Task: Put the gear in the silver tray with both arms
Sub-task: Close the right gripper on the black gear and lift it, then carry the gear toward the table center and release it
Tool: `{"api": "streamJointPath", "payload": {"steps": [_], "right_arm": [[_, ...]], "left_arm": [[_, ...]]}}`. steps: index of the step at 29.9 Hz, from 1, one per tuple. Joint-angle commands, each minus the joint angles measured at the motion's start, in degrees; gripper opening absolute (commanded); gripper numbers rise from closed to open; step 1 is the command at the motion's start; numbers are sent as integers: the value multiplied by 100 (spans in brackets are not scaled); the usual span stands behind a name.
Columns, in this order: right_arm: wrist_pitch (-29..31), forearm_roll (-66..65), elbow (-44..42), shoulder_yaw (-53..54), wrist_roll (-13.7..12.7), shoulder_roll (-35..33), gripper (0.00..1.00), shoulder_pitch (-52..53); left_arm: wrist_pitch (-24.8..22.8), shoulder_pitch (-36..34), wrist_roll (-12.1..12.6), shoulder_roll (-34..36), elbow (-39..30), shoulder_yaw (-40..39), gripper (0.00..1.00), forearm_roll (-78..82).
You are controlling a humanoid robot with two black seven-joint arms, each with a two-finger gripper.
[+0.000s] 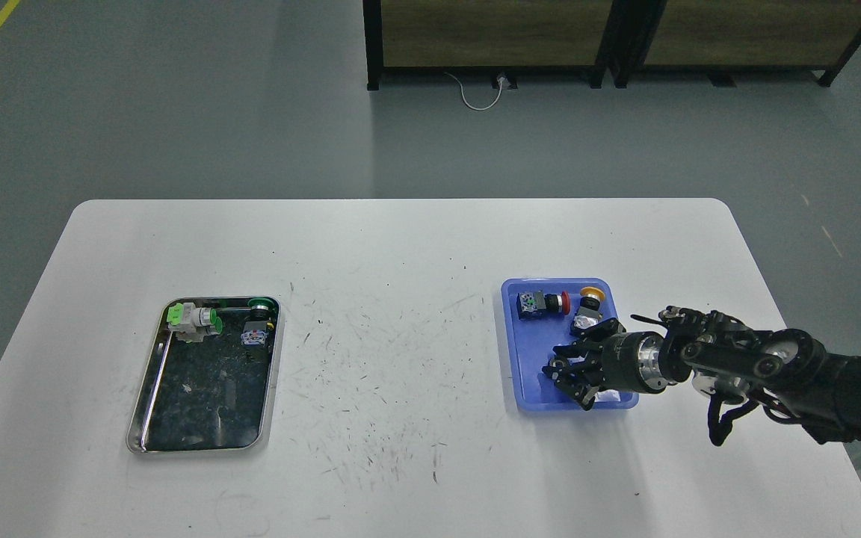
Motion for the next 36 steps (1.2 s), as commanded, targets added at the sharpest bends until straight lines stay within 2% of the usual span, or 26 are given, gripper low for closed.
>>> {"api": "streamJointPath", "payload": {"steps": [1, 8, 14, 17, 21, 30, 36], "right_arm": [[87, 21, 31, 209, 33, -152, 21, 13], [289, 21, 312, 526, 60, -373, 22, 188], [298, 56, 330, 517, 68, -57, 23, 452], [307, 91, 330, 430, 77, 276, 24, 610], [307, 108, 216, 105, 86, 1040, 24, 803], [298, 258, -601, -449, 95, 2807, 24, 988], [298, 223, -847, -563, 103, 2923, 27, 988]], "left_arm": [[0, 0, 2, 24, 0, 0, 98, 0], [0, 44, -7, 50, -9, 9, 98, -9], [0, 70, -7, 50, -9, 9, 98, -9], [0, 97, -15, 41, 0, 9, 98, 0], [18, 158, -24, -3, 0, 9, 98, 0], [132, 167, -7, -55, -9, 17, 98, -9], [141, 167, -7, -3, -35, 17, 98, -9]]}}
